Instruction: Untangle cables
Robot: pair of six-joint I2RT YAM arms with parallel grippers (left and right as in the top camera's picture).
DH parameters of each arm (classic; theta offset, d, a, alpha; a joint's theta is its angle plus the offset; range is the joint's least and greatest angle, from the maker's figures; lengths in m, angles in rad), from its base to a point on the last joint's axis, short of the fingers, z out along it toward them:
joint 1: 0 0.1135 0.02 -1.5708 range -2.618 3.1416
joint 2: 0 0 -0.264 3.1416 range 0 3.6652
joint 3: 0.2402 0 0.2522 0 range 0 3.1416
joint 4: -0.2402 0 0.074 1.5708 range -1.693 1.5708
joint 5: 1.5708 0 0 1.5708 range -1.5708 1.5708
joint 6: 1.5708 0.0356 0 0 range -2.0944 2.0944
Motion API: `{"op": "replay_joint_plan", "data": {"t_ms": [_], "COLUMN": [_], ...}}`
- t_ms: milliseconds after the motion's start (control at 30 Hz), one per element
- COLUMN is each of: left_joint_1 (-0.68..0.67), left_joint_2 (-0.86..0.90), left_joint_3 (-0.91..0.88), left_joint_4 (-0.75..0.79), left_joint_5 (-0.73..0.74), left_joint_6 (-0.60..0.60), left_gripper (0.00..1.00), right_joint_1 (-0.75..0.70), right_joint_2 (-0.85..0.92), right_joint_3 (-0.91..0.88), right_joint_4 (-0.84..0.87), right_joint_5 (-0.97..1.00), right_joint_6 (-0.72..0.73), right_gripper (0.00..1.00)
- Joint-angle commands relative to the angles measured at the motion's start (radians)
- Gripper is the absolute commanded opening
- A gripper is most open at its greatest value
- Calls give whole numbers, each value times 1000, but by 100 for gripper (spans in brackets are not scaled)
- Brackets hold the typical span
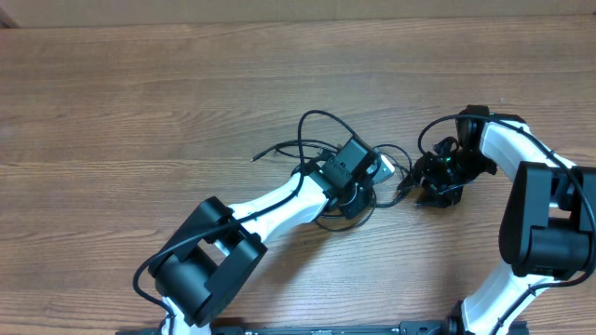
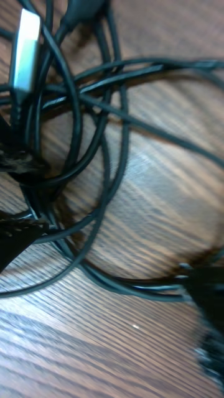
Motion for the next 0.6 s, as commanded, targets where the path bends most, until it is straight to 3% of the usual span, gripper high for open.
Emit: {"op": "replay_joint_plan", "data": {"t_ms": [0, 200, 433, 567], "left_joint_1": [-1, -1, -1, -1], "left_joint_2": [39, 50, 50, 49], "left_joint_3": [2, 2, 2, 6], "left_joint_4": [-18, -23, -5, 7], "left_joint_5": [-7, -51, -156, -165], "left_joint_6": [45, 44, 43, 43], "left_gripper": [26, 27, 19, 24], "right_joint_1": [-1, 0, 42, 91], "right_joint_2": [-14, -14, -14, -14], "right_joint_3": [-4, -4, -4, -4], "right_joint_4": [1, 1, 1, 1], "right_joint_5": [-8, -4, 16, 15], "right_joint_6": [7, 1, -5, -3], "right_gripper": [51, 56, 56, 62]}}
